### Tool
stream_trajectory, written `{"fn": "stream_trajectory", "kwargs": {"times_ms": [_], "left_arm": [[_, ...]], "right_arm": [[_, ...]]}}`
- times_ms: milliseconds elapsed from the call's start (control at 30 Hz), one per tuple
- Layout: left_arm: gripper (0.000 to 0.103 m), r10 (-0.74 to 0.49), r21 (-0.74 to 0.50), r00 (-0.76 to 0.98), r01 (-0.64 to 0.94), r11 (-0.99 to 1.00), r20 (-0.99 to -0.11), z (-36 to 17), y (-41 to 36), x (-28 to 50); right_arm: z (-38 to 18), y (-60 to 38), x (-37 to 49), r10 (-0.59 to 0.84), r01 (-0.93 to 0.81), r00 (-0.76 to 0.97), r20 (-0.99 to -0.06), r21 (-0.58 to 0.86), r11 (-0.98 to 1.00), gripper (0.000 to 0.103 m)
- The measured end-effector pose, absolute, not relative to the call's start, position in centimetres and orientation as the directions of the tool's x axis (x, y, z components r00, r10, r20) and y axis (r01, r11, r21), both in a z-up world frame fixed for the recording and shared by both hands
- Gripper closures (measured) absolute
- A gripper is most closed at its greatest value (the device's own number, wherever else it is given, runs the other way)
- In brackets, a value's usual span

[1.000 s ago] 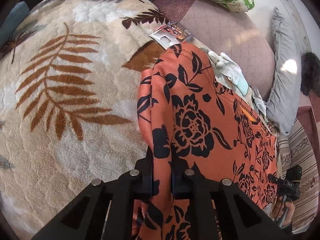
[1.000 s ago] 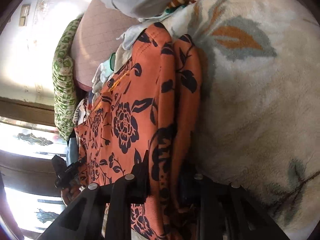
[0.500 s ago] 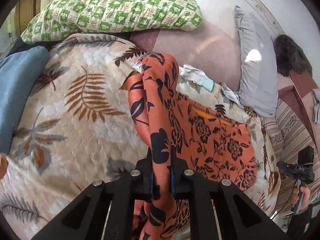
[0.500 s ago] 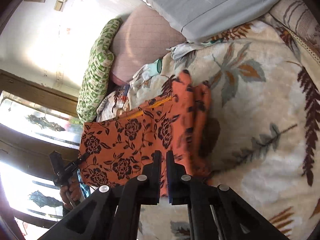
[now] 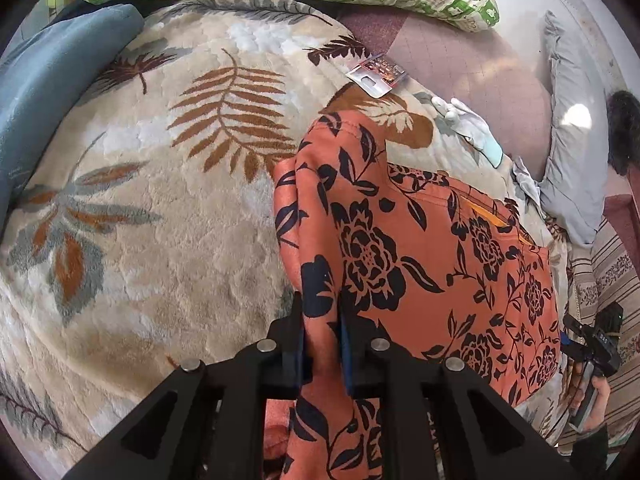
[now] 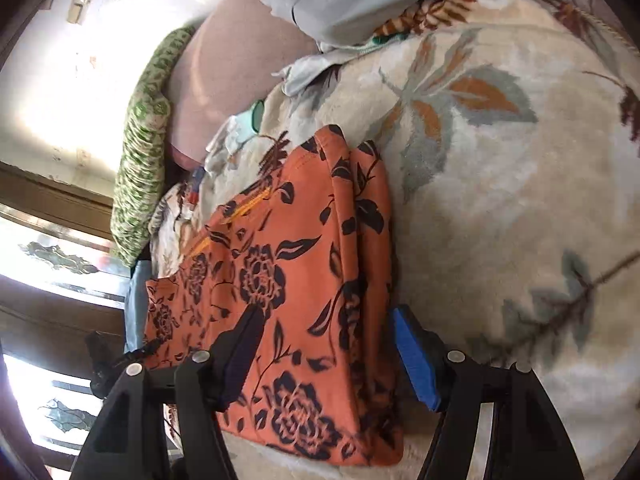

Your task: Fold small clothes

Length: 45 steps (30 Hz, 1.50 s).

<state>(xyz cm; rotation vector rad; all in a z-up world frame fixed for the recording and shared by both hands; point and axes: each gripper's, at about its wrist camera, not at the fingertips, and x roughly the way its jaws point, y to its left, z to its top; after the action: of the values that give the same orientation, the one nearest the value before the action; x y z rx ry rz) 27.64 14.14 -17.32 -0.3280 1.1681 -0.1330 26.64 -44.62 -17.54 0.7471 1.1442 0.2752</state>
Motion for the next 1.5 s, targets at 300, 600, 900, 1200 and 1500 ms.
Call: {"fn": "stream_trajectory", "kwargs": {"times_ms": [300,600,900,1200,1500], "left_arm": [[0.091,-0.219,-0.266,0.363,-0.087,0.960,-0.906,-19.2,14.0,28.6],[0.092,-0.211,-0.230,0.424,0.005,0.973,-0.881,-11.2,12.2,24.1],[0.091,-0.239,-0.244,0.388,0.038,0.969,-0.890,-13.3,11.5,17.3],[0.058,-0.123,-0.192,0.404,-0.136,0.972,-0.907,-14.3,16.1,14.7],[0.037,-0.181,-0.202,0.575,0.028,0.979,-0.798,-10.2,10.9,9.0]], "right_arm": [[-18.3,-41.7,27.3,0.619,0.111,0.276,-0.735,0.664,0.739,0.085],[-9.4,-39.5,22.5,0.569,0.013,0.282,-0.772,0.596,0.803,0.086],[-11.6,-42.9,12.4,0.524,0.074,0.296,-0.799,0.566,0.821,0.086],[-15.7,-45.0,8.4,0.432,0.245,0.332,-0.838,0.519,0.819,0.043],[-12.9,-40.5,9.5,0.695,0.051,0.453,-0.559,0.794,0.606,0.027]]}}
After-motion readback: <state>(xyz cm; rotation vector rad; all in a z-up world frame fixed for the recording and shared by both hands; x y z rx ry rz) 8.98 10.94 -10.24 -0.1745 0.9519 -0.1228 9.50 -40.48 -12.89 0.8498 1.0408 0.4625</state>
